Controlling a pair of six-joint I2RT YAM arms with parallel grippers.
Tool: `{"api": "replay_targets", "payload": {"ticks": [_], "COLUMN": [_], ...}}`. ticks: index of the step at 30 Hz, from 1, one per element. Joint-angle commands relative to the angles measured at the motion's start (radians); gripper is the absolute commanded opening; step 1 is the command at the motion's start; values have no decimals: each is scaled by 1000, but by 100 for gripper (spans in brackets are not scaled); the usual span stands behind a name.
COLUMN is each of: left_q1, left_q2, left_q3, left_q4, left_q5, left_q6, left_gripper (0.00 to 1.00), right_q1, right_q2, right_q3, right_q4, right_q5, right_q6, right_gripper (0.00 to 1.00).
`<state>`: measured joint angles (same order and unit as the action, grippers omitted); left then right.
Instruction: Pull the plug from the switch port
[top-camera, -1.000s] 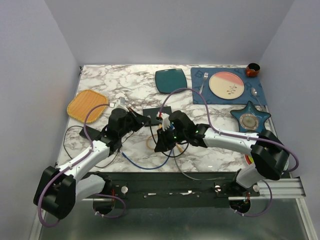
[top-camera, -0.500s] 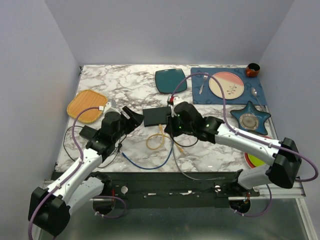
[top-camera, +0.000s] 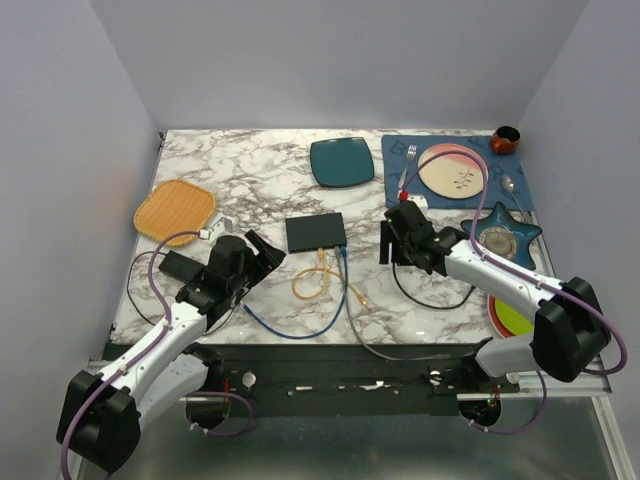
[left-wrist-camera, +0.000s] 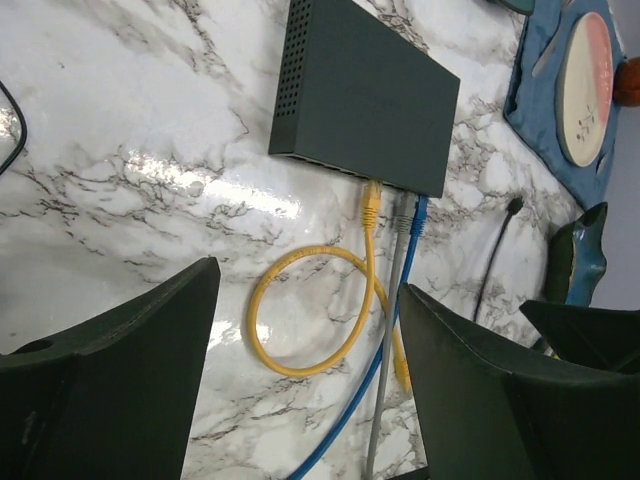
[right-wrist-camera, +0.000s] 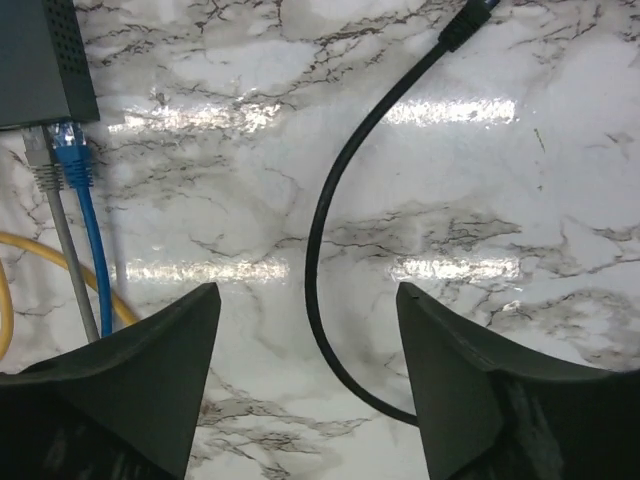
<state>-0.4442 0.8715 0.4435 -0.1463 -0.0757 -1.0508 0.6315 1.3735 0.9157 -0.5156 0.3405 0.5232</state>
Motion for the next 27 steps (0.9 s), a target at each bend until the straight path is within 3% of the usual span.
{"api": "replay_targets", "payload": {"ticks": [1,2,6,8,12,17,21,22,24,27], "left_q1": [7,6,6,6,7,6,42,54,58,56], "left_q2": [-12,-11,20,40,70,47,21,43,82,170], "left_q3": [3,6,20,32,79,46,-12,-12,-5,11], "left_q4": [-25,-39,-39,-45,-131,-73,2,13,95,201], "left_q5": [-53,-62,-72,-76,-156,-208,-101,-46,20,123], "left_q6": [-23,-25,-35,-35,-75,-77,-118,-126,-101,-77], "left_gripper": [84,99,99,99,99,99,99,99,99,98], "right_q1": [11,22,91,157,171,169,137,131,103,71], "right_q2": [-34,-40,-65,-57,73,214,226,236,274,380], "right_q3": [35,47,110,133,209,275,276,287,355,475], "right_q4": [37,43,121,156,173,216,353,365,358,289], "right_q5": [72,72,124,185,270,65,-183,-201,-253,-288], "right_q6": [-14,-26,-115,-158,-181,-180,-146,-146,-146,-126], "right_gripper": [82,83,88,100,100,100,99,97,81,53]}}
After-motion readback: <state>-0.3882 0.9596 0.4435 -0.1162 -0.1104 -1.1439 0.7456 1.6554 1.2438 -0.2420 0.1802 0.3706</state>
